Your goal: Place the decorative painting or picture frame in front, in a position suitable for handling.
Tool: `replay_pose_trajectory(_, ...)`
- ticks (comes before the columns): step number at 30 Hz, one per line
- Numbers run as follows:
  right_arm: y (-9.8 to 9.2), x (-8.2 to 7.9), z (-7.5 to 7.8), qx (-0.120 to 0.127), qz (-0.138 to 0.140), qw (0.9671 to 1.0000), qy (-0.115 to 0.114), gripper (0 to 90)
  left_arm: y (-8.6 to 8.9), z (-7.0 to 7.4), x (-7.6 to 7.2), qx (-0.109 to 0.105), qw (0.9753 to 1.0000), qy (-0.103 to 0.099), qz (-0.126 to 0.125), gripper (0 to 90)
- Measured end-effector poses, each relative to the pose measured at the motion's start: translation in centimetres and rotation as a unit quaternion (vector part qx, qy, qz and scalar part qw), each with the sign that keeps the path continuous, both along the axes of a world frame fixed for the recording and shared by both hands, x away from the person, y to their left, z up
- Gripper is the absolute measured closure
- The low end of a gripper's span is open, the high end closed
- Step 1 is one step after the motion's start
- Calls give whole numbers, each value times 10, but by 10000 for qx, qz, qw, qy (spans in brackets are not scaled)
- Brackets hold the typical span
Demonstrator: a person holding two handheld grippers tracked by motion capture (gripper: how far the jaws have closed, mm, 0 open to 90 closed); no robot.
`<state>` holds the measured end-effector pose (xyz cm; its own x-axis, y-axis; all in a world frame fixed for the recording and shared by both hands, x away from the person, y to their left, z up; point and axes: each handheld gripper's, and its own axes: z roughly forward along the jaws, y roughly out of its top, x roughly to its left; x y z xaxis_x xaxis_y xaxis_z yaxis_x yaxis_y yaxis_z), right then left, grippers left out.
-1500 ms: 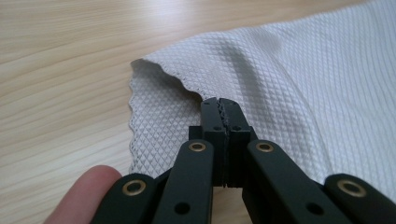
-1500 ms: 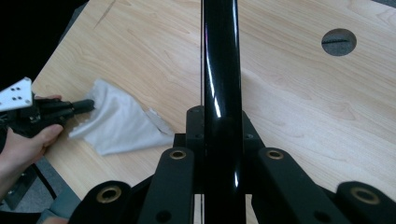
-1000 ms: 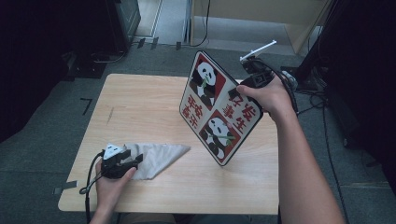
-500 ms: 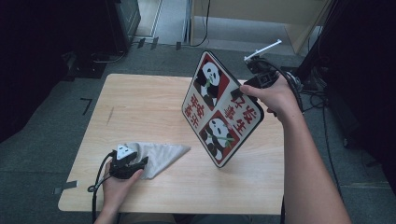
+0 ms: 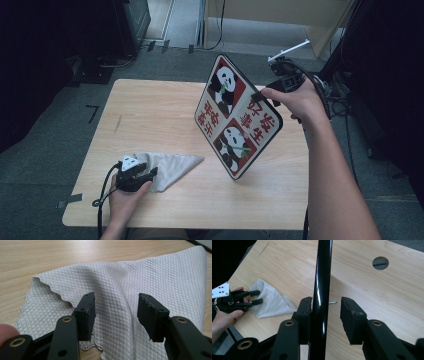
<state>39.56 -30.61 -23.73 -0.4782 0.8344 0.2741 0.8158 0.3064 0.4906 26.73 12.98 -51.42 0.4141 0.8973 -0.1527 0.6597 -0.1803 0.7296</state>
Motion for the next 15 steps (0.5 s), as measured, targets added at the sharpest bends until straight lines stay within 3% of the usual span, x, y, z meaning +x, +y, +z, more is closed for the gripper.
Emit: replay_pose_trajectory(15,-2,3,24,-82,-217,9997,71,520,0,0,0,24,10000,-23,-7,491)
